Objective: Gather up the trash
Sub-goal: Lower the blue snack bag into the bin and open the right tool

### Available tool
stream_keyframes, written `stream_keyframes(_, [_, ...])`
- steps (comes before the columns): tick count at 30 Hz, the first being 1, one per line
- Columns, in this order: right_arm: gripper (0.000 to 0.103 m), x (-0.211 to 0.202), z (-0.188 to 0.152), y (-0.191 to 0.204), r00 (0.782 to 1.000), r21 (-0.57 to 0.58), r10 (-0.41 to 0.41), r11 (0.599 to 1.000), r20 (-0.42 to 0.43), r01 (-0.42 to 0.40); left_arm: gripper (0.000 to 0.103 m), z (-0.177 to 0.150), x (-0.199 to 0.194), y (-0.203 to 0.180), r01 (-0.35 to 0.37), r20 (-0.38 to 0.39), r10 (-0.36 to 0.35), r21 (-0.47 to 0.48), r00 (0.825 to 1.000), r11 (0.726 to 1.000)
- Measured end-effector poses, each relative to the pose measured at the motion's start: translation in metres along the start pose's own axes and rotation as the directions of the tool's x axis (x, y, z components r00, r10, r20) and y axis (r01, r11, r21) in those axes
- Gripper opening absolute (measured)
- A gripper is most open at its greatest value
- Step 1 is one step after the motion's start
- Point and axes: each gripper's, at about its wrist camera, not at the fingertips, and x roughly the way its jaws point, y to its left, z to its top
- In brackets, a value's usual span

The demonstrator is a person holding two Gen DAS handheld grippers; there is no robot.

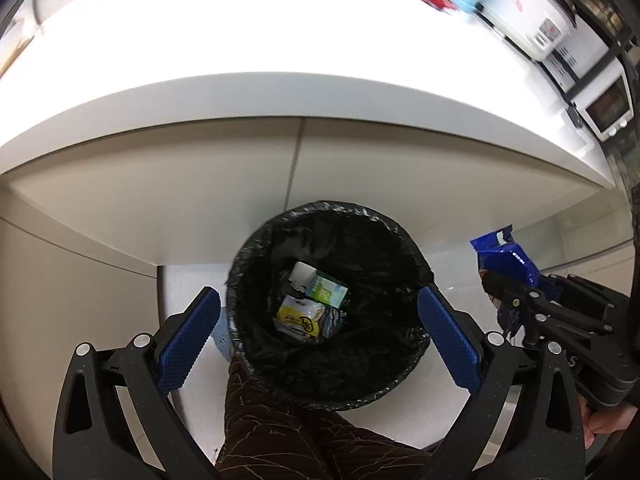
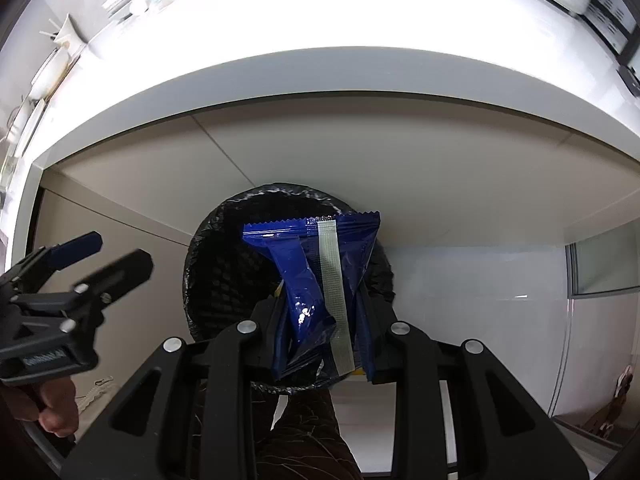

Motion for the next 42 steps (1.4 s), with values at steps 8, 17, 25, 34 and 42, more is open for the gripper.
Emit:
stream_keyframes(8, [0.026, 0.011, 0.009, 0.026, 1.000, -0.054, 0.012, 0.998, -0.014, -0.012, 0.097, 0.003, -0.018, 0.030, -0.035, 0.022, 0.036, -0.038, 0.999, 0.999])
stream_keyframes(17, [0.026, 0.035, 0.016, 0.053, 0.999, -0.097, 0.018, 0.995, -0.045, -0.023, 0.097, 0.002, -0.031, 0.060, -0.071, 0.032, 0.074, -0.086, 0.997, 0.994])
stream_keyframes(25, [0.030, 0.049, 0.018, 0.063, 0.999, -0.115, 0.004, 0.993, -0.052, -0.010, 0.097, 0.002, -0.035, 0.073, -0.083, 0.038, 0.088, -0.108, 0.995, 0.991])
stream_keyframes(34, [0.060, 0.043, 0.017, 0.060, 1.000, -0.107, 0.006, 0.994, -0.025, -0.008, 0.097, 0.000, -0.031, 0.072, -0.078, 0.030, 0.082, -0.110, 0.996, 0.991])
stream_keyframes(42, [0.083, 0.023, 0.017, 0.048, 1.000, -0.078, 0.002, 0.997, 0.016, -0.001, 0.097, 0.001, -0.031, 0.062, -0.067, 0.032, 0.070, -0.095, 0.997, 0.993])
